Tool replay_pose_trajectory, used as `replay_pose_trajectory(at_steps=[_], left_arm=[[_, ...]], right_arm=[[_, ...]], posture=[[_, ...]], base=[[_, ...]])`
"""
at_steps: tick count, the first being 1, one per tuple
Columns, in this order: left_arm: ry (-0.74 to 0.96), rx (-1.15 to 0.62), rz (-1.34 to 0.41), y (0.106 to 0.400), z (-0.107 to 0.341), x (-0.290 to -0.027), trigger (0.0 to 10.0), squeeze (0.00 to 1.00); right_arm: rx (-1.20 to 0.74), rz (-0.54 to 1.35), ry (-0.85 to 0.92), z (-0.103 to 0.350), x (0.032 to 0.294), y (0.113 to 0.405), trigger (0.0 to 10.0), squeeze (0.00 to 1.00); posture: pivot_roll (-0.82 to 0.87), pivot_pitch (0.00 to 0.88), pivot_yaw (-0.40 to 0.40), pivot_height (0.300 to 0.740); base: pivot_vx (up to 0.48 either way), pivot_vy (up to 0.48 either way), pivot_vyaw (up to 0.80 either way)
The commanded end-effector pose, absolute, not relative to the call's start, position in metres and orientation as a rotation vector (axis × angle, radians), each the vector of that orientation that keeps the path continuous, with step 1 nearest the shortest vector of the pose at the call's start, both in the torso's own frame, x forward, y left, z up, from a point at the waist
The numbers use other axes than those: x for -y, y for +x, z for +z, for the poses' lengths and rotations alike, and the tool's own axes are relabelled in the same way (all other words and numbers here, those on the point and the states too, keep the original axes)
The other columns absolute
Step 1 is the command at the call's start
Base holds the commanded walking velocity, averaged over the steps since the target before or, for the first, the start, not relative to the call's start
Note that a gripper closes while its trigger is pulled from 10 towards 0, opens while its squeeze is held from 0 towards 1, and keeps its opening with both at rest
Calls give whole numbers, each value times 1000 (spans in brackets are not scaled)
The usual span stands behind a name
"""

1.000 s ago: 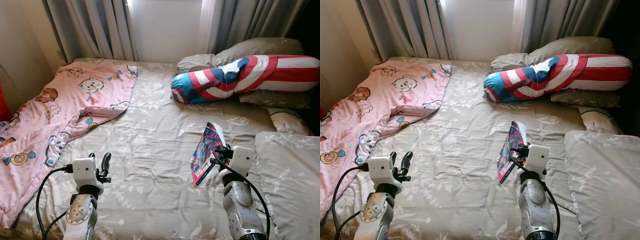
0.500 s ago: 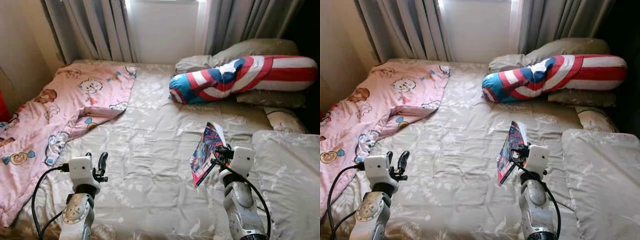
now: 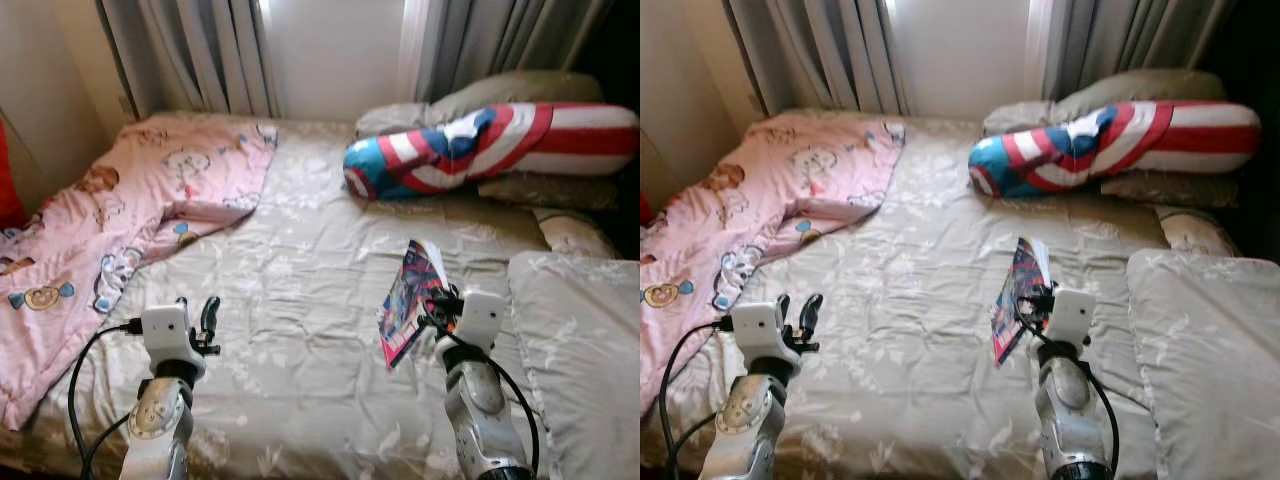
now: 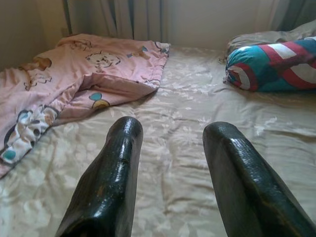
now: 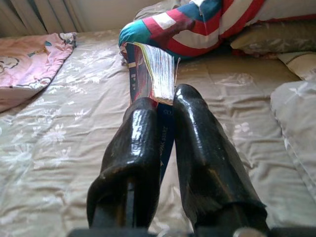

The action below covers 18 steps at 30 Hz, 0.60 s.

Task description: Clean up the room

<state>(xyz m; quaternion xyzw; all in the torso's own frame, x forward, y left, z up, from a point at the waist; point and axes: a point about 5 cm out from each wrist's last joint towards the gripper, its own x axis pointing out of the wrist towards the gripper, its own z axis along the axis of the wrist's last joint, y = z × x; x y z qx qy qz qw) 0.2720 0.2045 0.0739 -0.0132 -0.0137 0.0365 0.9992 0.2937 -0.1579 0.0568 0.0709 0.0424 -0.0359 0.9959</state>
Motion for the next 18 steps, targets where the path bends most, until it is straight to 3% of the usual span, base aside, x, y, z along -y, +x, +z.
replay_pose_trajectory(at_steps=[1, 18], left_arm=[[-33, 33, 76, 273, 76, -205, 10000, 0], [-42, 28, 67, 273, 77, -203, 10000, 0]], right_arm=[[-20, -77, 139, 69, 160, 296, 10000, 0], [-28, -74, 151, 67, 158, 297, 10000, 0]], posture=[[4, 13, -18, 659], [9, 16, -17, 659]], base=[[0, 0, 0], [0, 0, 0]])
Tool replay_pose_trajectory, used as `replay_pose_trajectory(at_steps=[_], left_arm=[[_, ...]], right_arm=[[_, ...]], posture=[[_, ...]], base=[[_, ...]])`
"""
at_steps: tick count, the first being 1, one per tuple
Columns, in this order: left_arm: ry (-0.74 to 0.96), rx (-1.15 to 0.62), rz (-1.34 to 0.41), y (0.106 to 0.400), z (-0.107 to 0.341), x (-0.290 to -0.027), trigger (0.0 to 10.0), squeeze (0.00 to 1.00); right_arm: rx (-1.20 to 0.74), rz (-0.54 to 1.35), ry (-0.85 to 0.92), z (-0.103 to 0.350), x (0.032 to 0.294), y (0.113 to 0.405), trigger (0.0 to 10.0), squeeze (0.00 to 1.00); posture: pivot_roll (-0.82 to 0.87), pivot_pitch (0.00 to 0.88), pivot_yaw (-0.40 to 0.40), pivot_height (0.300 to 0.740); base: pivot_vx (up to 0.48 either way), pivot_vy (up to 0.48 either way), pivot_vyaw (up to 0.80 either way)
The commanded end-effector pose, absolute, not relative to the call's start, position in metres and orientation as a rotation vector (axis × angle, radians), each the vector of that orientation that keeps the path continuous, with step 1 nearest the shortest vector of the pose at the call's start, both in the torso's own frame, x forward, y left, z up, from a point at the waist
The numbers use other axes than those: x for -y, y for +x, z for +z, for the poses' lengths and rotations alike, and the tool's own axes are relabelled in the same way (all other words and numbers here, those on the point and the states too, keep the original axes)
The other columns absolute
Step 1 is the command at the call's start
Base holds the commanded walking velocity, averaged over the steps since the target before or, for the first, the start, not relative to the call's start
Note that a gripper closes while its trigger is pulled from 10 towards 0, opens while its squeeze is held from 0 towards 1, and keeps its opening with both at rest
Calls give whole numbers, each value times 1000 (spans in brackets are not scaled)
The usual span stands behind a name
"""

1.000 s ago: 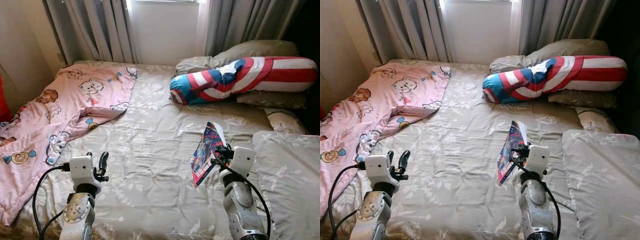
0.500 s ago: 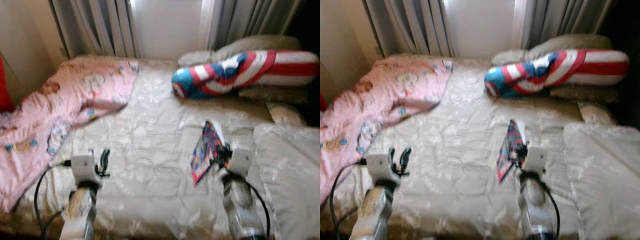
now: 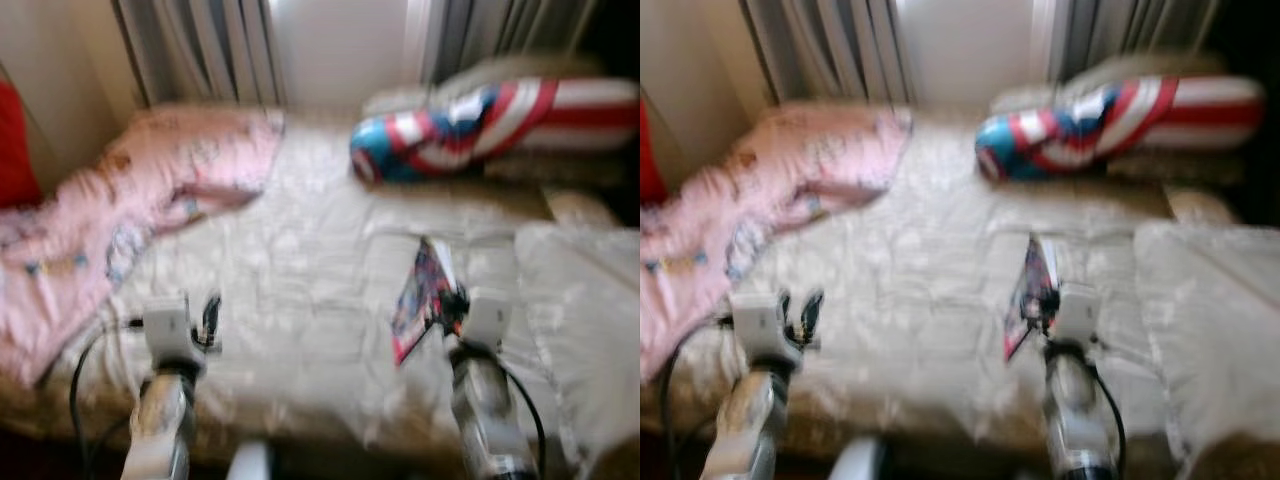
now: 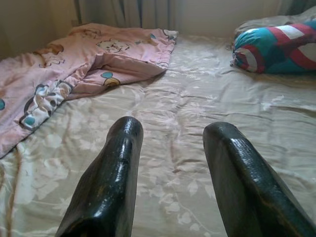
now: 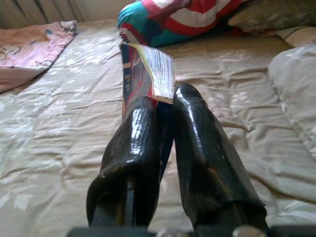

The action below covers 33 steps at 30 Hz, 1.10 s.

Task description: Clean up the room

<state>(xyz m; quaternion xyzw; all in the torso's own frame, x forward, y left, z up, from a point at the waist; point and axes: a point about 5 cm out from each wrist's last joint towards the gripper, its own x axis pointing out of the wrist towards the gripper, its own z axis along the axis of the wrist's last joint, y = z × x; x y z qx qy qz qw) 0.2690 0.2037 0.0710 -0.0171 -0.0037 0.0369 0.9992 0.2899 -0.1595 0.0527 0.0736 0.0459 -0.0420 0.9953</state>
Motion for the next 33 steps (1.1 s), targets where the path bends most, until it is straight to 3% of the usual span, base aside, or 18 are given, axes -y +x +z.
replay_pose_trajectory(at_steps=[1, 15, 33], left_arm=[[-43, 29, 65, 273, 77, -203, 10000, 0], [-45, 20, 52, 272, 77, -202, 10000, 0], [-34, 15, 32, 272, 77, -200, 10000, 0]], right_arm=[[-27, -74, 152, 67, 157, 297, 10000, 0], [-34, -75, 163, 65, 157, 296, 10000, 0], [-44, -63, 178, 64, 156, 300, 10000, 0]], posture=[[10, 16, -17, 659], [12, 19, -12, 659], [15, 21, -7, 659]], base=[[0, 0, 0], [0, 0, 0], [298, 0, 0]])
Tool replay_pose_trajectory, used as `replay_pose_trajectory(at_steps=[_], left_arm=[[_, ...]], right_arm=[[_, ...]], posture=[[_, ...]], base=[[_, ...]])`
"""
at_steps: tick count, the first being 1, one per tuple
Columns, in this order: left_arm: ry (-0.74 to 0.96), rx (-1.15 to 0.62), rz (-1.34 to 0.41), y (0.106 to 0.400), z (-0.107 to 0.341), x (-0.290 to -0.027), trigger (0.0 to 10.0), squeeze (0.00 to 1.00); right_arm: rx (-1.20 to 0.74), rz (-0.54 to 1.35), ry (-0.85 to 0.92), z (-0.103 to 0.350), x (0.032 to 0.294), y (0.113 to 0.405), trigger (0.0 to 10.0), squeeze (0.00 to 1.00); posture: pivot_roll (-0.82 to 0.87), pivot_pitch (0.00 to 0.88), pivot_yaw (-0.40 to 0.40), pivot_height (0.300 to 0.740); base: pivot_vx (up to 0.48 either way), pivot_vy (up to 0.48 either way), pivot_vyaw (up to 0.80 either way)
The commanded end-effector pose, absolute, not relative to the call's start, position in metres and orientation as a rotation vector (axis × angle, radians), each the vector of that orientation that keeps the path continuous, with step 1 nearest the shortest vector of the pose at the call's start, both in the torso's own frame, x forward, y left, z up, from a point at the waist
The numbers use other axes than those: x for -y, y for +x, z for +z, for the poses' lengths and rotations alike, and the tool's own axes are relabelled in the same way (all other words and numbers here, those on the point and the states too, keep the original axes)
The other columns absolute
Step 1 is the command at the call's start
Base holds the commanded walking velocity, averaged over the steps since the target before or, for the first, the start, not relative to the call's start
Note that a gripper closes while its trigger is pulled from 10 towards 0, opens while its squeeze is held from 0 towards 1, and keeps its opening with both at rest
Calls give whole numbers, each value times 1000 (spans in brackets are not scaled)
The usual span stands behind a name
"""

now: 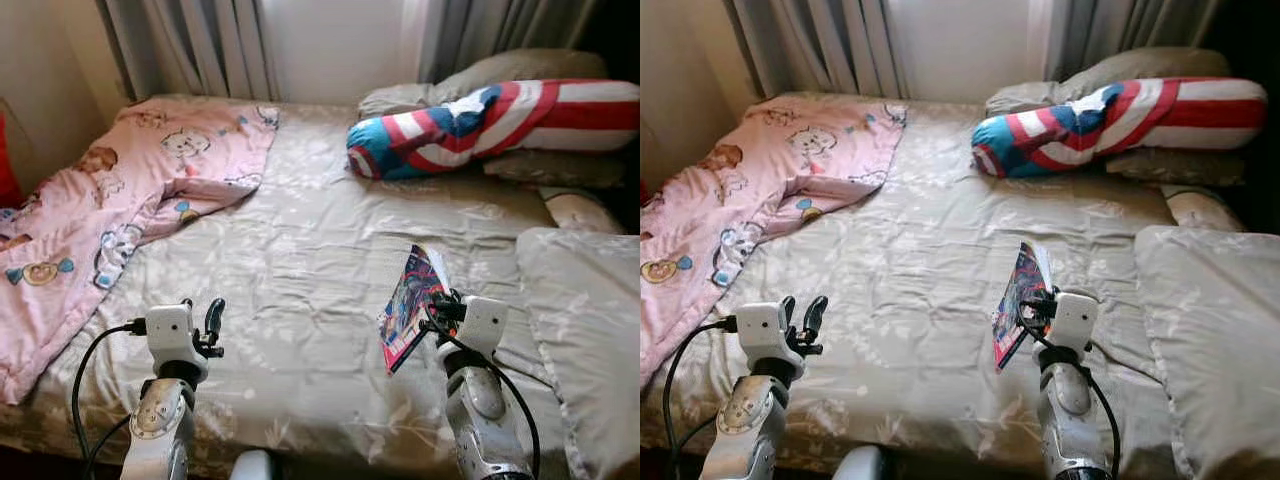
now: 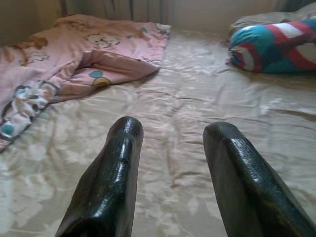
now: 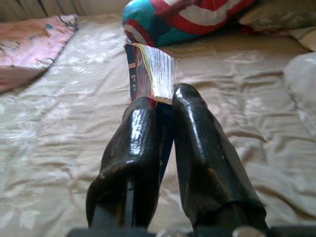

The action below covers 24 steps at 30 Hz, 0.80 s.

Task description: Clean up the room

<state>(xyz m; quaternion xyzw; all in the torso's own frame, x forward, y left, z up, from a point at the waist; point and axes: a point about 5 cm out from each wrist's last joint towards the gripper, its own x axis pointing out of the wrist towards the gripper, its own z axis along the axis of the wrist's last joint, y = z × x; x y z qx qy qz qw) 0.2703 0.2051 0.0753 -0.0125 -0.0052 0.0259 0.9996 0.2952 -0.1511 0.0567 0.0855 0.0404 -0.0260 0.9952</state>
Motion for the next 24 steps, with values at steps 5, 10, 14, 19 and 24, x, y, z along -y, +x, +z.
replay_pose_trajectory(at_steps=[5, 10, 14, 19, 24], left_arm=[[-32, 14, 32, 271, 77, -200, 10000, 0], [-26, 12, 32, 269, 78, -202, 10000, 0], [-18, 10, 31, 268, 79, -205, 10000, 0], [10, 6, 18, 266, 83, -209, 10000, 0], [20, -3, 10, 262, 84, -212, 10000, 0]], right_arm=[[-56, -98, 237, 62, 161, 302, 10000, 0], [-136, -234, 499, 45, 179, 304, 10000, 0], [-204, -274, 624, 31, 187, 304, 10000, 0], [-200, -157, 697, 33, 176, 315, 10000, 0], [-134, -264, 848, 35, 191, 318, 10000, 0]], posture=[[17, 23, -5, 659], [33, 31, 5, 659], [36, 36, 14, 659], [69, 53, 46, 659], [102, 69, 73, 659]], base=[[0, 0, 0], [0, 0, 0], [0, 0, 0], [0, 0, 0], [0, 0, 0]])
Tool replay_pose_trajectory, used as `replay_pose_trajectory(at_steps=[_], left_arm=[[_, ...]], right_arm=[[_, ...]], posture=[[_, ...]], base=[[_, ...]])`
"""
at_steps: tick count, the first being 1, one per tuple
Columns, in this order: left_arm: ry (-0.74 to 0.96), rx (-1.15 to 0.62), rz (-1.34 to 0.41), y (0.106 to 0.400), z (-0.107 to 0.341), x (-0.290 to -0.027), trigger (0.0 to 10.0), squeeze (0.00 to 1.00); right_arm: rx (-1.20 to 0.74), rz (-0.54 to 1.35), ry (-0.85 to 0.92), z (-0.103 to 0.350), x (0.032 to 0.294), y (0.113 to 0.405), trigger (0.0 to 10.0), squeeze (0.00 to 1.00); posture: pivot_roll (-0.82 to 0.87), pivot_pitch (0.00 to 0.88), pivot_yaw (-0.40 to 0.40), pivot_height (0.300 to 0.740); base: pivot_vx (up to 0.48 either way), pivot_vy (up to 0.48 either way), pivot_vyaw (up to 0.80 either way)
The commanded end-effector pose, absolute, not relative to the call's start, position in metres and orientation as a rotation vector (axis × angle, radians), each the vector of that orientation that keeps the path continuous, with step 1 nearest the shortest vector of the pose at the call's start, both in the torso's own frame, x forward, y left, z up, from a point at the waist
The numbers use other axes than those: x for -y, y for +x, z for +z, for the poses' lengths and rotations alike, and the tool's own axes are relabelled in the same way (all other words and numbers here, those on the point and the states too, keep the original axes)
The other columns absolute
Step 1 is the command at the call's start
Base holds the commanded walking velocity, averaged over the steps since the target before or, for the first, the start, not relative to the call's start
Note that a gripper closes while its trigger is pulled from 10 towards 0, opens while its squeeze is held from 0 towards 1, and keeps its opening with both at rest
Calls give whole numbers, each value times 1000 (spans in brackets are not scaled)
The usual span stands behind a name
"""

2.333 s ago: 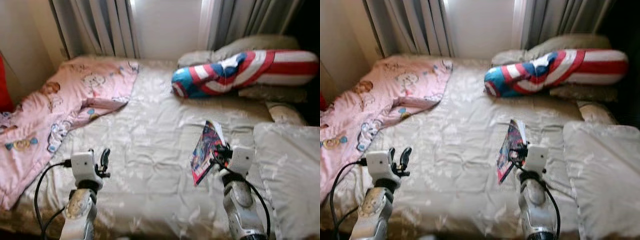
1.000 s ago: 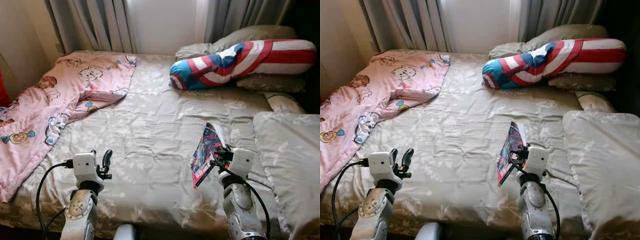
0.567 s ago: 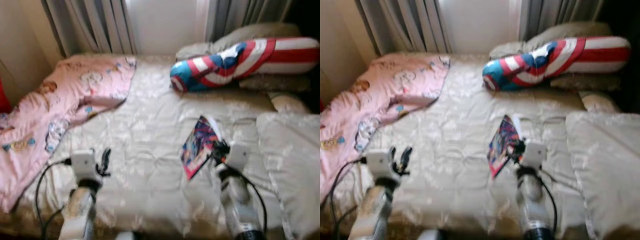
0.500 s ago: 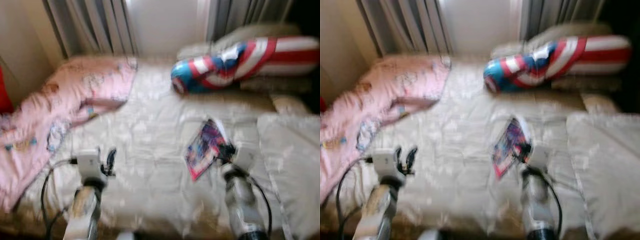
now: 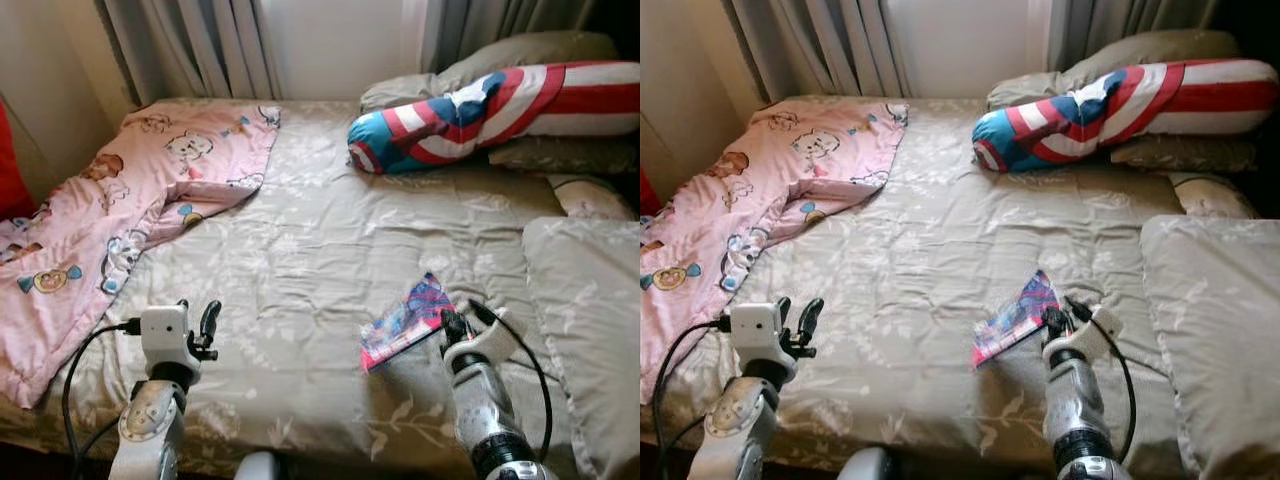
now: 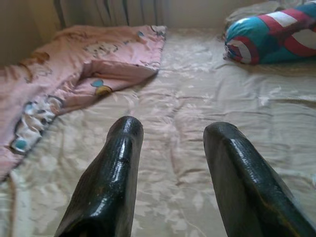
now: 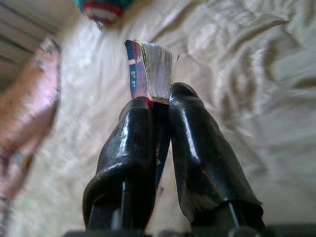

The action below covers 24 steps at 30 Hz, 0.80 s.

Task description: Clean up the room

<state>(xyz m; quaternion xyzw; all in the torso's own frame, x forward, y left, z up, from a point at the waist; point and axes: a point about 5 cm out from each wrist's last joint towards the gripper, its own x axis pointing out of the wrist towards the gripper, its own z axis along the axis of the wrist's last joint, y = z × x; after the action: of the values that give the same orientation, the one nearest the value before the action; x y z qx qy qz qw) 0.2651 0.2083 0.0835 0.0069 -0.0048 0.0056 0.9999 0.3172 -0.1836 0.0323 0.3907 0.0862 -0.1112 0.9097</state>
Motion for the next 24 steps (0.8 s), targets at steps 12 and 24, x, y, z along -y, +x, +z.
replay_pose_trajectory(at_steps=[12, 24], left_arm=[[66, -38, -34, 248, 89, -216, 10000, 0], [87, -75, -56, 234, 94, -219, 10000, 0]], right_arm=[[-271, -541, 984, -1, 227, 288, 10000, 0], [-404, -683, 976, -32, 227, 254, 10000, 0]], posture=[[150, 122, 127, 659], [196, 172, 150, 659]], base=[[0, 0, 0], [0, 0, 0]])
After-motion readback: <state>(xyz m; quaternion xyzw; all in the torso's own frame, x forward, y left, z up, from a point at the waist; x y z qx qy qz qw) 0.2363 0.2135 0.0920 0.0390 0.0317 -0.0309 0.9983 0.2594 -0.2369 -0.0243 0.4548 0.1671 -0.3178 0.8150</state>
